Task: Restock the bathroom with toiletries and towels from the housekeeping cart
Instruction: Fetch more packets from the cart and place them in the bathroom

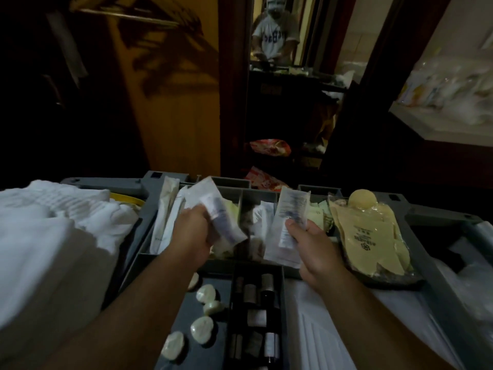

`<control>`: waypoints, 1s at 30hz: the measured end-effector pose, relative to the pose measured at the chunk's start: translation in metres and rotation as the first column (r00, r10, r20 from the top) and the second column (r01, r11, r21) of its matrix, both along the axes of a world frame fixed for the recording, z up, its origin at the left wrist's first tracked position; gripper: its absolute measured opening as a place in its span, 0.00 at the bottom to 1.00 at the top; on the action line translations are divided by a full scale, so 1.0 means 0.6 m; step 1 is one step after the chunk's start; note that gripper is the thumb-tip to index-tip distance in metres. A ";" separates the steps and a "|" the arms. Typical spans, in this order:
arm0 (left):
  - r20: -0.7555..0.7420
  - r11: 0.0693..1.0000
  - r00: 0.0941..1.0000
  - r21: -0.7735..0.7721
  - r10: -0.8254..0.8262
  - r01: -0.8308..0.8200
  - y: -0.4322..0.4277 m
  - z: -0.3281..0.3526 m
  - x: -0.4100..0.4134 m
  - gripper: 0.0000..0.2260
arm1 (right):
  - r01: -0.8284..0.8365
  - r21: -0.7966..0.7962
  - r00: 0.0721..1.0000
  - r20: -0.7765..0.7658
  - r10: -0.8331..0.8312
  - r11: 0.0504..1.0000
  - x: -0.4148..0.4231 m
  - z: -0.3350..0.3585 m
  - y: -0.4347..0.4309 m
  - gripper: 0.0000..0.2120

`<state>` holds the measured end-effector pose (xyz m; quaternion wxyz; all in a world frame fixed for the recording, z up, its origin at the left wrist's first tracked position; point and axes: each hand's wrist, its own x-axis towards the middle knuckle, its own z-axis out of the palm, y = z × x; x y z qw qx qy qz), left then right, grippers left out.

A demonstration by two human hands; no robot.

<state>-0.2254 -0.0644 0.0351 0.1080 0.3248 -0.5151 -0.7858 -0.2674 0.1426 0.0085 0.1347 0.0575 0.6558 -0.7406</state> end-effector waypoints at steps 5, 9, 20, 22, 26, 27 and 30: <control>-0.037 0.980 0.999 0.198 0.036 -0.028 -0.025 0.007 0.056 0.09 | -0.081 -0.040 0.996 0.044 0.083 0.996 0.017 0.006 -0.026 0.09; -0.088 0.994 0.996 0.113 0.003 0.007 -0.025 0.017 0.114 0.10 | -0.181 -0.062 0.981 0.053 0.184 0.982 0.025 0.018 -0.042 0.13; -0.163 0.993 0.986 -0.105 0.032 -0.050 0.004 0.056 0.214 0.06 | -0.401 -0.210 0.915 -0.042 0.401 0.892 0.080 0.071 -0.063 0.11; -0.155 0.988 0.983 -0.103 0.096 -0.113 0.009 0.043 0.232 0.07 | -0.439 -0.230 0.896 -0.039 0.443 0.869 0.091 0.068 -0.064 0.13; -0.150 0.960 0.961 -0.120 0.233 -0.252 -0.004 0.023 0.280 0.08 | -0.519 -0.262 0.844 -0.007 0.536 0.814 0.132 0.053 -0.099 0.13; -0.154 0.953 0.954 -0.128 0.255 -0.276 -0.005 0.021 0.294 0.08 | -0.537 -0.275 0.829 0.001 0.559 0.797 0.145 0.052 -0.104 0.13; -0.183 0.922 0.936 -0.194 0.301 -0.334 -0.007 0.019 0.349 0.06 | -0.596 -0.280 0.783 0.006 0.622 0.752 0.186 0.046 -0.121 0.11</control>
